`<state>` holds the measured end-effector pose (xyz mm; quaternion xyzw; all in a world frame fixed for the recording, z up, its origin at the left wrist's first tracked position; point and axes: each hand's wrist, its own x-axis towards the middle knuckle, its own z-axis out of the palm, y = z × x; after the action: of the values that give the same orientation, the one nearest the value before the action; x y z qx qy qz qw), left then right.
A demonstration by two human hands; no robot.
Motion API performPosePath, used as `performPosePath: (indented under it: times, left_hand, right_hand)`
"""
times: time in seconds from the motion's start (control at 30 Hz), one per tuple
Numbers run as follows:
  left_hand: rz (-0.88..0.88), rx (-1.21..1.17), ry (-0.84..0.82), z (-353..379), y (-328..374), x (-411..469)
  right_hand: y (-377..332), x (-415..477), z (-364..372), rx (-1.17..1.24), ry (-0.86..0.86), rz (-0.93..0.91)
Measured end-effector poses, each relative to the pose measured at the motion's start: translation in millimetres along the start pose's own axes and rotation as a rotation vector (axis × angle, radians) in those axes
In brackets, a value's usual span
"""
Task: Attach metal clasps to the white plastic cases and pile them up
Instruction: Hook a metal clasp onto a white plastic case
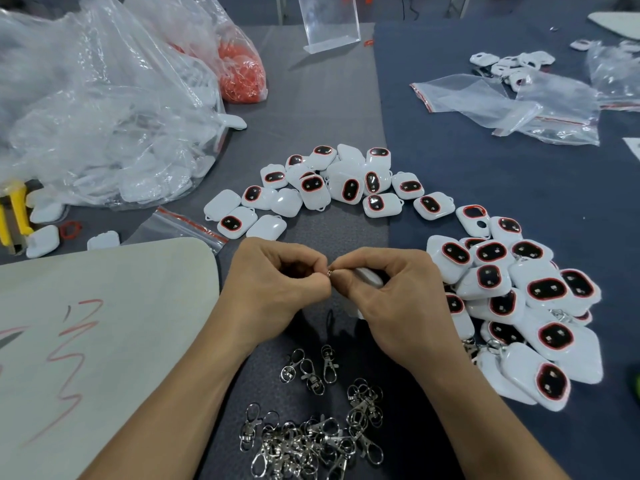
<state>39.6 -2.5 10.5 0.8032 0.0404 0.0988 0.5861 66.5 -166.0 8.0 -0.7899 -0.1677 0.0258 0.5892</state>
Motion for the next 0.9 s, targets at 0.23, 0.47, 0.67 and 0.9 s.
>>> performPosePath:
  times: [0.23,0.47,0.67,0.9]
  left_hand:
    - [0.344,0.739,0.133,-5.8,0.3,-5.0]
    - [0.343,0.801,-0.097,-5.9,-0.5,-0.4]
    - [0.222,0.591,-0.116,-9.2,-7.8,4.6]
    - [0.137,0.508,-0.122,-10.5,-12.0,5.4]
  right_hand:
    - [6.2,11.0,-11.5,0.248,0.082,0.213]
    - [11.1,10.0,-10.6,0.027,-0.039,0.17]
    - [6.6,9.4,-8.3,-0.042,-0.035,0.125]
    - [0.7,10.5,-7.8,-0.198,-0.032,0.12]
